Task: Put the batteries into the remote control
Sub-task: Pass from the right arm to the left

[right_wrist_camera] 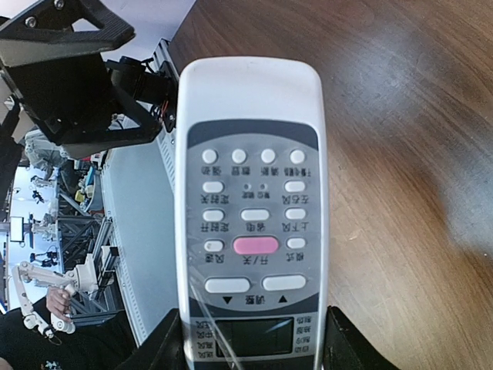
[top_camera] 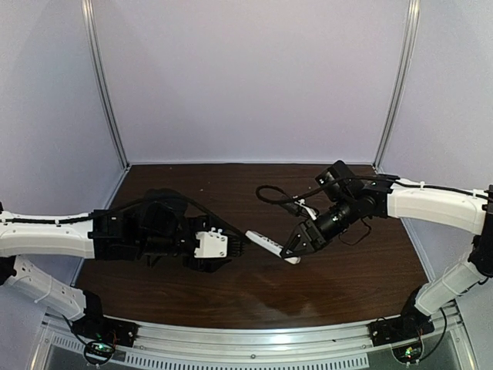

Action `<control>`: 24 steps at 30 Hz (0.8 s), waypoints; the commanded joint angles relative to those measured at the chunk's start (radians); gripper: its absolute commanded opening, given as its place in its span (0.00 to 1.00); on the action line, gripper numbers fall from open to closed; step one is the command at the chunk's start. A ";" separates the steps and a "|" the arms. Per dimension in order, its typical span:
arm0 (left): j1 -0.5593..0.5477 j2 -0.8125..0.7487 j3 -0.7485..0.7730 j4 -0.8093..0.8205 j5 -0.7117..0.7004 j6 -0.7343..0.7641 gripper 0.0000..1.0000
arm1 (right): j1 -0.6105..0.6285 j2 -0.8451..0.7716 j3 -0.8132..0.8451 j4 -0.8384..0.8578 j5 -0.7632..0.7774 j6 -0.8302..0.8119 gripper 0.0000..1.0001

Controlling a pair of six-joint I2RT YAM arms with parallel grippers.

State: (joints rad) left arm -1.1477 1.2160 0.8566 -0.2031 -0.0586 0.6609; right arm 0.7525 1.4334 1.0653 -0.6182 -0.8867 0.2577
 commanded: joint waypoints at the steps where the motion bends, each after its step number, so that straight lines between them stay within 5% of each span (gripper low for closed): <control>1: -0.013 0.060 0.039 0.024 -0.039 0.042 0.69 | 0.026 -0.006 -0.007 -0.011 -0.045 -0.009 0.26; 17: -0.053 0.163 0.065 0.074 -0.062 0.108 0.52 | 0.090 0.043 0.006 -0.024 -0.063 -0.018 0.20; 24: -0.064 0.176 0.077 0.070 -0.039 0.118 0.37 | 0.103 0.071 0.026 -0.040 -0.077 -0.031 0.16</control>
State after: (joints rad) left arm -1.2034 1.3804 0.8959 -0.1654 -0.1162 0.7635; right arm 0.8421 1.4868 1.0649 -0.6445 -0.9424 0.2501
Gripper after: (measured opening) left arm 0.395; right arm 0.544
